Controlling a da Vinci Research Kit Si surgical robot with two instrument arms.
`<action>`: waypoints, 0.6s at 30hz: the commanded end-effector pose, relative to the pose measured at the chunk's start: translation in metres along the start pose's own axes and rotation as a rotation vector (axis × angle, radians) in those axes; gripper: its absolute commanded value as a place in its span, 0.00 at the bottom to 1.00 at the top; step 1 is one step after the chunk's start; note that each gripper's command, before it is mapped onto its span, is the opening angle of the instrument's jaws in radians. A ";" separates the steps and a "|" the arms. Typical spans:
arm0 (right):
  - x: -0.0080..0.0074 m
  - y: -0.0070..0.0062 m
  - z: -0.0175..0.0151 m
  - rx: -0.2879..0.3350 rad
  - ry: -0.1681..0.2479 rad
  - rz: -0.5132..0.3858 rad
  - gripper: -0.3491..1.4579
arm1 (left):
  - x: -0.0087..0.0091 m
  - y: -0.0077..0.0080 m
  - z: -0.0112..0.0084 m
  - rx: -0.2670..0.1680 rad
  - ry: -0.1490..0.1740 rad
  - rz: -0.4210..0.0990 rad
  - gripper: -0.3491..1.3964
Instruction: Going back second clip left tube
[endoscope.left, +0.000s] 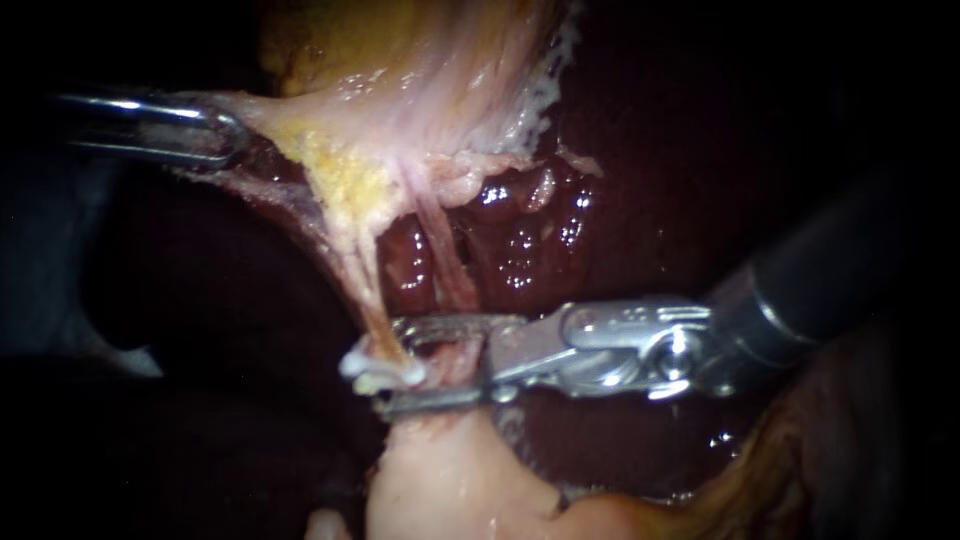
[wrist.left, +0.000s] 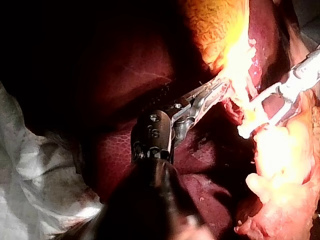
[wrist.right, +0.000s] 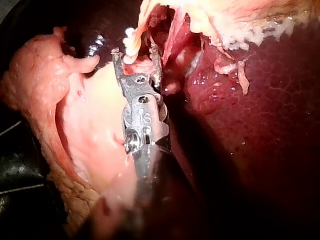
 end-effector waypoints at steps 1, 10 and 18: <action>0.0001 -0.0001 -0.0008 0.004 0.000 -0.014 0.47 | 0.0000 0.0000 0.0000 0.000 0.000 0.000 0.00; 0.0002 0.0003 -0.0094 0.007 -0.006 -0.110 0.47 | 0.0000 0.0000 0.0000 0.000 0.000 0.000 0.00; 0.0004 0.0011 -0.0147 -0.014 -0.014 -0.137 0.47 | -0.0001 0.0000 0.0001 0.000 0.000 0.001 0.00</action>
